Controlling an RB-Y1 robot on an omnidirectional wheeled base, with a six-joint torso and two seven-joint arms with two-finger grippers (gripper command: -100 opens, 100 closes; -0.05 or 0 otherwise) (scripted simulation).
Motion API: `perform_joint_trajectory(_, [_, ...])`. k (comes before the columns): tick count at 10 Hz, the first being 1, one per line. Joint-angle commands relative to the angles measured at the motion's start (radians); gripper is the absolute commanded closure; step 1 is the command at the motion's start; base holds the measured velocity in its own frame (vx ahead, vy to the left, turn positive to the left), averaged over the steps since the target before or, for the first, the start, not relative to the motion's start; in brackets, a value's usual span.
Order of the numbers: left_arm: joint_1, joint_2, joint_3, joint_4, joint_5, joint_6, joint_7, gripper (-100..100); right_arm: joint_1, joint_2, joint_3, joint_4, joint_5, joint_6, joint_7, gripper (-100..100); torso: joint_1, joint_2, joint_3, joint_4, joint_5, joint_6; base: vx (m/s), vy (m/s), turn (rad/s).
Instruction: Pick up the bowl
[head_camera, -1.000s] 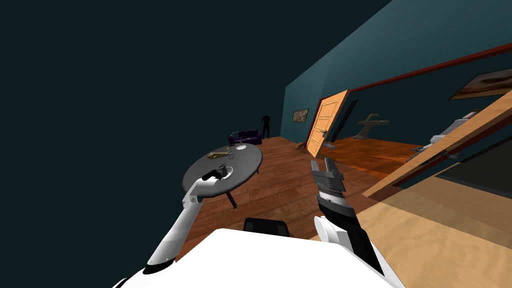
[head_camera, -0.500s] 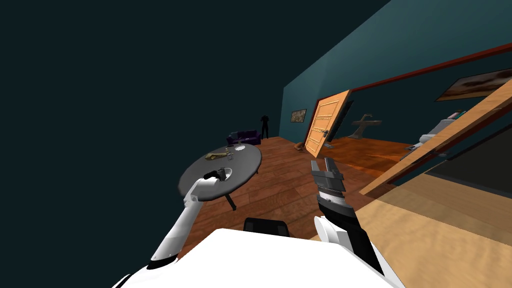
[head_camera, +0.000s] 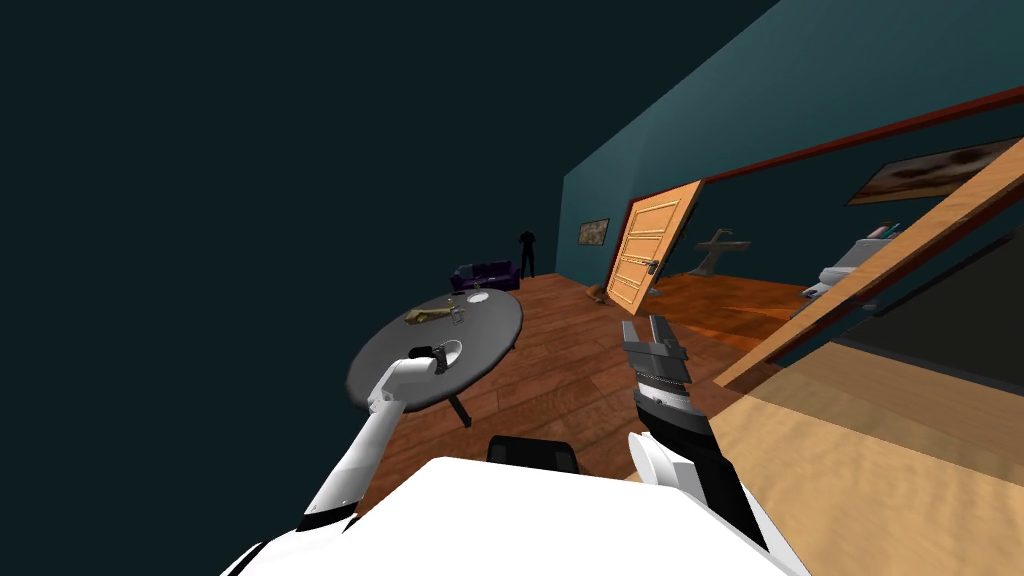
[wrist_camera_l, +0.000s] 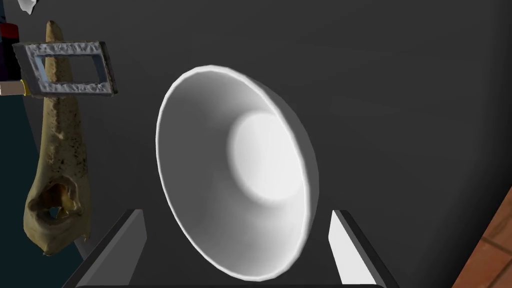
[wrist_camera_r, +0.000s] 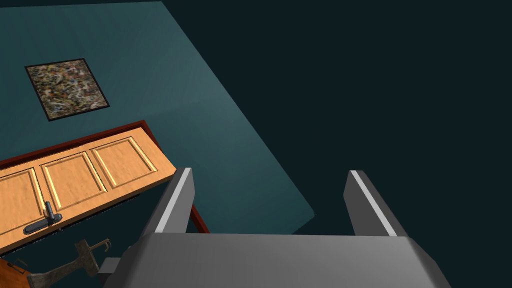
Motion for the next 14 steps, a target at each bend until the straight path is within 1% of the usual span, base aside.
perform_joint_trajectory(1, [0.002,-0.004,0.001,0.005,-0.005,0.030,0.005,-100,0.000,0.000,0.000,0.000,0.000,0.000,0.000,0,0.000,0.000,0.000,0.000,0.000,0.000,0.045,0.025,-0.020])
perform_joint_trajectory(3, [0.000,-0.006,0.006,0.042,-0.006,0.081,0.011,-100,0.000,0.000,0.000,0.000,0.000,0.000,0.000,0,-0.001,0.001,0.001,0.000,0.000,0.000,0.039,0.025,-0.041])
perform_joint_trajectory(5, [0.002,-0.010,0.007,0.072,-0.006,0.117,0.015,-100,0.000,0.000,0.000,0.000,0.000,0.000,0.000,0,0.000,0.000,0.000,0.000,0.000,0.000,0.060,0.030,-0.041])
perform_joint_trajectory(6, [0.006,-0.014,0.006,0.084,-0.005,0.128,0.017,-100,0.000,0.000,0.000,0.000,0.000,0.000,0.000,0,-0.001,0.000,0.000,0.000,0.000,0.000,0.058,0.020,-0.019])
perform_joint_trajectory(7, [0.012,-0.010,0.009,0.071,-0.001,0.118,0.013,-100,0.000,0.000,0.000,0.000,0.000,0.000,0.000,0,-0.001,0.000,0.000,0.000,0.000,0.000,0.023,0.008,-0.002])
perform_joint_trajectory(8, [0.012,-0.010,0.009,0.074,0.000,0.120,0.013,0,0.000,0.000,0.000,0.000,0.000,0.000,0.000,0,-0.002,0.001,0.001,0.000,0.000,0.000,0.000,0.000,0.000])
perform_joint_trajectory(9, [-0.004,-0.020,0.045,0.102,0.016,0.115,-0.037,-100,0.000,0.000,0.000,0.000,0.000,0.000,0.000,0,-0.002,0.003,0.002,0.001,-0.001,0.000,0.064,-0.040,0.194])
perform_joint_trajectory(10, [-0.004,-0.020,0.045,0.102,0.016,0.115,-0.059,-100,0.000,0.000,0.000,0.000,0.000,0.000,0.000,0,-0.005,0.000,0.000,0.000,-0.001,-0.001,0.077,-0.066,0.119])
perform_joint_trajectory(11, [-0.019,-0.030,0.081,0.131,0.031,0.109,-0.089,-100,0.000,0.000,0.000,0.000,0.000,0.000,0.000,0,-0.006,-0.001,-0.001,0.000,-0.001,0.000,0.084,-0.085,0.170])
perform_joint_trajectory(12, [-0.019,-0.030,0.081,0.131,0.031,0.109,-0.118,-100,0.000,0.000,0.000,0.000,0.000,0.000,0.000,0,-0.008,-0.002,-0.001,0.000,-0.002,-0.001,0.071,-0.068,0.113])
perform_joint_trajectory(13, [-0.019,-0.030,0.081,0.131,0.031,0.109,-0.137,-100,0.000,0.000,0.000,0.000,0.000,0.000,0.000,0,-0.007,-0.001,-0.001,0.000,-0.002,0.000,0.033,-0.017,0.000])
perform_joint_trajectory(14, [-0.035,-0.041,0.118,0.159,0.047,0.104,-0.171,-100,0.000,0.000,0.000,0.000,0.000,0.000,0.000,0,-0.004,0.001,0.000,0.000,-0.001,0.000,0.046,-0.025,0.182])
